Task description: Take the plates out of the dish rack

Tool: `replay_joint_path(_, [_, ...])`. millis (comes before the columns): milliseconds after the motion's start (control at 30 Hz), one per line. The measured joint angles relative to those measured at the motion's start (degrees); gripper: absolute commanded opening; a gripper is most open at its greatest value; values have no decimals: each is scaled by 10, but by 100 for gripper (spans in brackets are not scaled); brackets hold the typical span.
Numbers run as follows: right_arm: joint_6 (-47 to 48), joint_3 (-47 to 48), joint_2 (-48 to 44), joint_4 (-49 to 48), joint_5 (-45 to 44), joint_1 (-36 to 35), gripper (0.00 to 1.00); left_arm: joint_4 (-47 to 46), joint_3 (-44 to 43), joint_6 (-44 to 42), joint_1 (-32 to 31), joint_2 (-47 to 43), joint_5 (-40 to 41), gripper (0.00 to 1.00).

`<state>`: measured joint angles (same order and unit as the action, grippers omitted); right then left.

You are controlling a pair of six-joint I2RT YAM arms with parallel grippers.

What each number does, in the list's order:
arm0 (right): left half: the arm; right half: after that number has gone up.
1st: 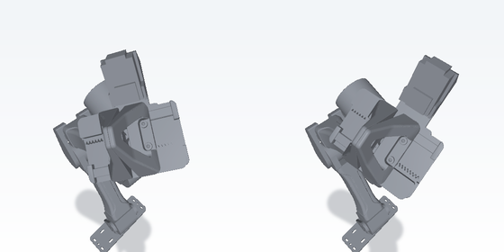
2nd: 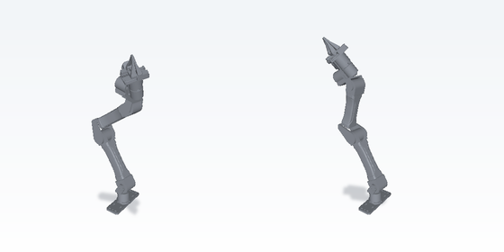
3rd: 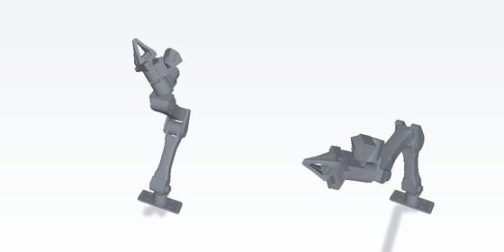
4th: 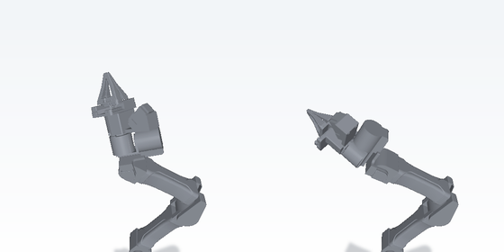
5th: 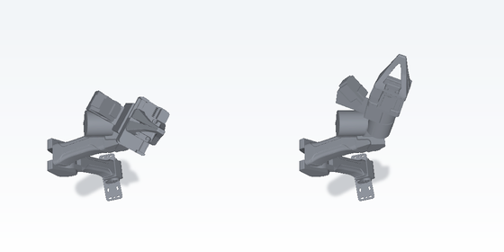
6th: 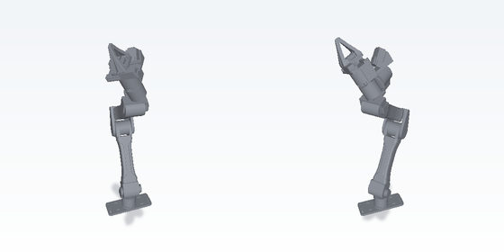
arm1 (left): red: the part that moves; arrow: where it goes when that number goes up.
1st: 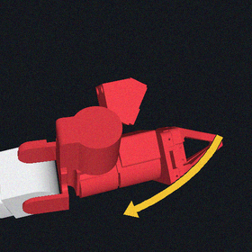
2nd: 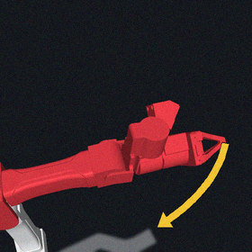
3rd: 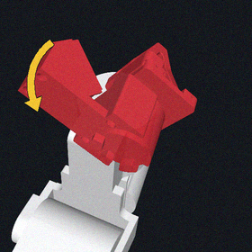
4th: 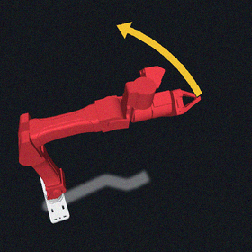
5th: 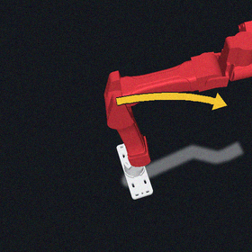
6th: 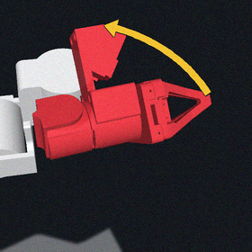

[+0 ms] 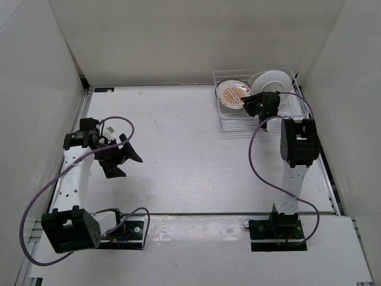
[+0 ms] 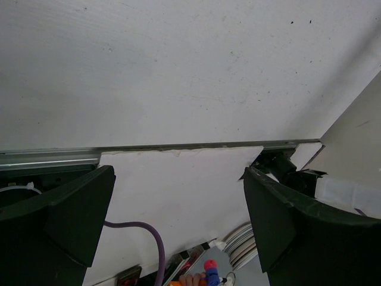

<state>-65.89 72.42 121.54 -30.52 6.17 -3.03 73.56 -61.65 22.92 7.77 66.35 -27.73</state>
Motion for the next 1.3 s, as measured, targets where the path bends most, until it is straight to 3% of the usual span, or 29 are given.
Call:
replay_joint_path(200, [13,4,-1,9,5,0,47,0,-3,0,0,10,-5,100])
replay_joint_path(433, [108,0,-50,135,0,2,47,-1,-3,0,0,10,-11,100])
replay_joint_path(633, [135,-14,-71,163,-20,3,48,-1,-3,0,0,11,-15,100])
replay_joint_path(900, [108,10,-27,138,-17,3,48,0,-3,-2,0,11,-18,100])
replay_joint_path(1300, [9,42,28,17,-4,5,39,2,-3,-6,0,11,-19,100])
